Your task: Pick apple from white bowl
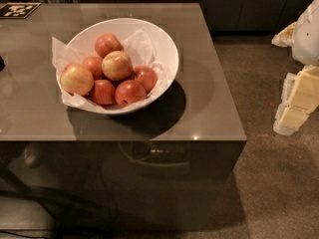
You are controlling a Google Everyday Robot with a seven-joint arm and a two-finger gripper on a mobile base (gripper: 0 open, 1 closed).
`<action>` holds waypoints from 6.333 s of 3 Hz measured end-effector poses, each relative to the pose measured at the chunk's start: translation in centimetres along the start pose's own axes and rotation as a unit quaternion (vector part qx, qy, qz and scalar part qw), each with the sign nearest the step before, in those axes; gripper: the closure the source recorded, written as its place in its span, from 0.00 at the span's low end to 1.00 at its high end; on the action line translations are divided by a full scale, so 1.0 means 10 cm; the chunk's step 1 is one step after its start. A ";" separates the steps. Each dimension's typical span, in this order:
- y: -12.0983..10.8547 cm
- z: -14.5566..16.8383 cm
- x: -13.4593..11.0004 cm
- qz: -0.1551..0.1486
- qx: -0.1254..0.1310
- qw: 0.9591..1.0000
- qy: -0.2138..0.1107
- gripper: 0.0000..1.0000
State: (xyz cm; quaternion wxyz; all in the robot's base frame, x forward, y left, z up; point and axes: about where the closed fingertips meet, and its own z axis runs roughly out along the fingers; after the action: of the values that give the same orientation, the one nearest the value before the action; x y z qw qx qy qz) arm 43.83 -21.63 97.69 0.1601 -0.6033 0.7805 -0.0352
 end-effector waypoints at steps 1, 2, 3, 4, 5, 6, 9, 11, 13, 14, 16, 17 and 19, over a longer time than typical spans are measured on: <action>-0.02 -0.02 -0.09 -0.004 0.003 1.000 -0.002 0.00; -0.03 -0.03 -0.15 -0.008 0.002 1.000 -0.003 0.00; -0.08 -0.09 -0.66 -0.046 -0.005 0.999 -0.010 0.00; -0.02 -0.11 -1.13 -0.092 -0.009 0.996 -0.019 0.00; -0.05 -0.13 -1.16 -0.092 -0.001 0.995 -0.025 0.00; -0.11 -0.03 -1.38 -0.108 -0.003 0.992 -0.068 0.00; -0.40 0.48 -2.33 -0.128 -0.067 0.979 -0.147 0.00; -0.77 1.10 -2.69 -0.067 -0.090 0.982 -0.149 0.00; -0.86 1.39 -2.81 -0.055 -0.117 0.980 -0.152 0.00; -0.64 1.04 -2.83 -0.043 -0.072 0.983 -0.165 0.00; -0.69 1.08 -2.94 -0.026 -0.070 0.985 -0.159 0.00; -0.62 1.24 -3.06 -0.012 -0.087 0.983 -0.159 0.00; -0.58 1.41 -3.10 -0.007 -0.110 0.982 -0.152 0.00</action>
Offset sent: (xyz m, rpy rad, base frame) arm 0.0283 0.0663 0.0238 -0.0082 0.0246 0.1008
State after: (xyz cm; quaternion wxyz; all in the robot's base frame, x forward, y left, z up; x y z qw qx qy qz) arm 60.17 8.27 92.18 0.2089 -0.6211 0.7420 0.1417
